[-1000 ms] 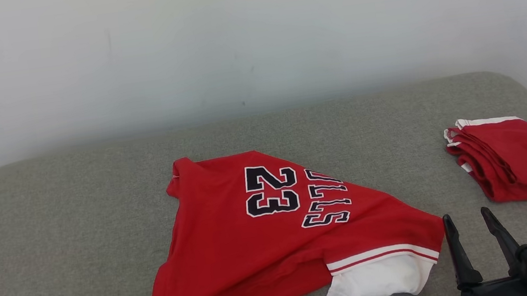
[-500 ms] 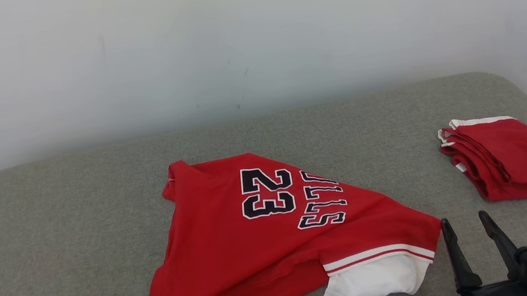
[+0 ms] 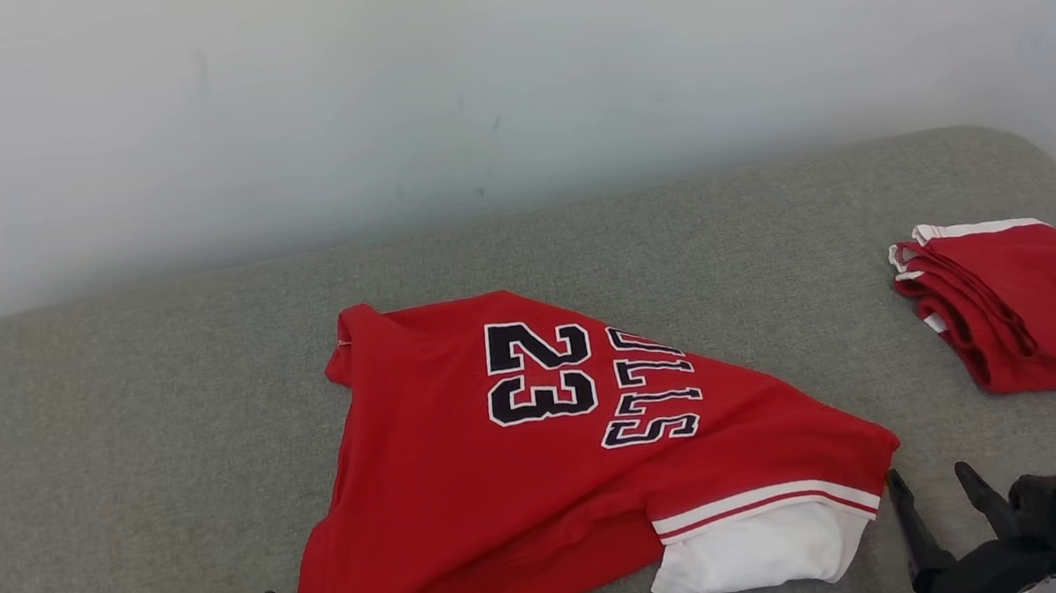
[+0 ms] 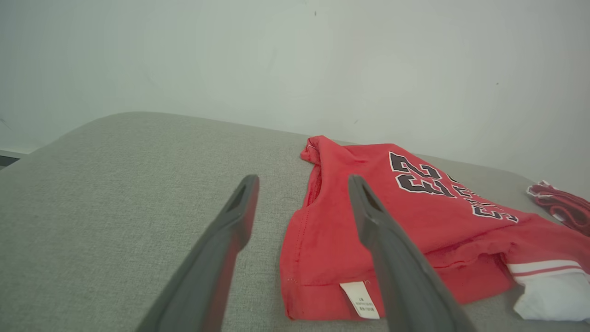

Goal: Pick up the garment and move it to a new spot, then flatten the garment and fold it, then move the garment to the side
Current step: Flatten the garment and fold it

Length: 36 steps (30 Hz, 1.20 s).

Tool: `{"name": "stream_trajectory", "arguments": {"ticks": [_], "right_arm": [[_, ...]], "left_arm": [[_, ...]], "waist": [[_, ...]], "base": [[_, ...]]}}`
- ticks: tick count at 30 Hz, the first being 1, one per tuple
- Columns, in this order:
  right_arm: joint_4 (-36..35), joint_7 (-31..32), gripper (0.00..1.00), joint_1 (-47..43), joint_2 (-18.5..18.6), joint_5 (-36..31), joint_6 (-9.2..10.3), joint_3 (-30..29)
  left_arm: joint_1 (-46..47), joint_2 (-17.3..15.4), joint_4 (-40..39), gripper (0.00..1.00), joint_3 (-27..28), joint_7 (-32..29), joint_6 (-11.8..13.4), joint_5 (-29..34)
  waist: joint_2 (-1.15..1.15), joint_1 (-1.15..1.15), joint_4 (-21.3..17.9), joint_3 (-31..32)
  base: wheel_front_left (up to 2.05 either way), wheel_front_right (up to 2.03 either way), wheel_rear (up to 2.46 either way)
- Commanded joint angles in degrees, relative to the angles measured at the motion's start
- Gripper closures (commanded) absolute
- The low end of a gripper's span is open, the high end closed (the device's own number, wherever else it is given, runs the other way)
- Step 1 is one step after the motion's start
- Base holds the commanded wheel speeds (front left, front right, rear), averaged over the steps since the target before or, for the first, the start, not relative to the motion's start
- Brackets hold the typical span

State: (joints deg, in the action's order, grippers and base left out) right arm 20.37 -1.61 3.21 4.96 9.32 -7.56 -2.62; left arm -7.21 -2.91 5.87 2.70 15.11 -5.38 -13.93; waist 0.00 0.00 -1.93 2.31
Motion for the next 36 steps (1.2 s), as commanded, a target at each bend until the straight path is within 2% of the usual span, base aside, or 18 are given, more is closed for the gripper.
{"name": "stream_trajectory", "arguments": {"ticks": [1, 9, 20, 21, 22, 23, 29, 36], "right_arm": [[2.2, 0.9, 0.0, 1.9, -0.1, 0.7, 0.17, -0.1], [13.6, 2.6, 0.0, 8.5, 0.6, 0.9, 0.17, -1.9], [22.9, 0.4, 0.0, 15.2, 0.7, 3.3, 0.17, -0.6], [23.6, 0.1, 0.51, 15.8, 0.8, 3.5, 0.17, -0.4], [24.2, -0.3, 0.68, 16.4, 0.9, 3.7, 0.17, 0.0], [24.6, -0.8, 1.0, 17.0, 1.1, 3.8, 0.17, 0.4], [26.3, -4.0, 1.0, 21.2, 2.3, 5.2, 0.17, 1.8], [30.3, -3.1, 1.0, 28.7, 4.4, 4.7, 0.17, 3.1]], "left_arm": [[0.7, 0.0, -0.1, 0.0, -0.1, 0.0, -0.1, 0.4], [1.6, 0.0, 0.3, 0.0, -0.5, 0.0, -0.6, 0.9], [2.5, 0.0, 0.6, 0.0, -0.8, 0.0, -0.9, 1.0], [2.6, 0.0, 0.7, 0.0, -0.9, 0.0, -0.9, 1.0], [2.8, 0.0, 0.7, 0.0, -1.0, 0.0, -0.9, 1.0], [3.0, 0.0, 0.7, 0.0, -1.1, 0.0, -1.0, 1.0], [3.5, 0.0, 0.8, 0.0, -1.2, 0.0, -1.0, 0.9], [4.6, 0.0, 0.7, 0.0, -2.3, 0.0, -1.4, 0.9]], "waist": [[0.0, 0.0, 0.5, -0.7], [0.0, 0.0, 2.1, -2.1], [0.0, 0.0, 2.7, -3.2], [0.0, 0.0, 2.8, -3.3], [0.0, 0.0, 2.8, -3.4], [0.0, 0.0, 2.9, -3.5], [0.0, 0.0, 3.4, -4.0], [0.0, 0.0, 5.4, -5.2]], "base": [[0.0, 0.0, 0.0], [0.0, 0.0, 0.0], [0.0, 0.0, 0.0], [0.0, 0.0, 0.0], [0.0, 0.0, 0.0], [0.0, 0.0, 0.0], [0.0, 0.0, 0.0], [0.0, 0.0, 0.0]]}}
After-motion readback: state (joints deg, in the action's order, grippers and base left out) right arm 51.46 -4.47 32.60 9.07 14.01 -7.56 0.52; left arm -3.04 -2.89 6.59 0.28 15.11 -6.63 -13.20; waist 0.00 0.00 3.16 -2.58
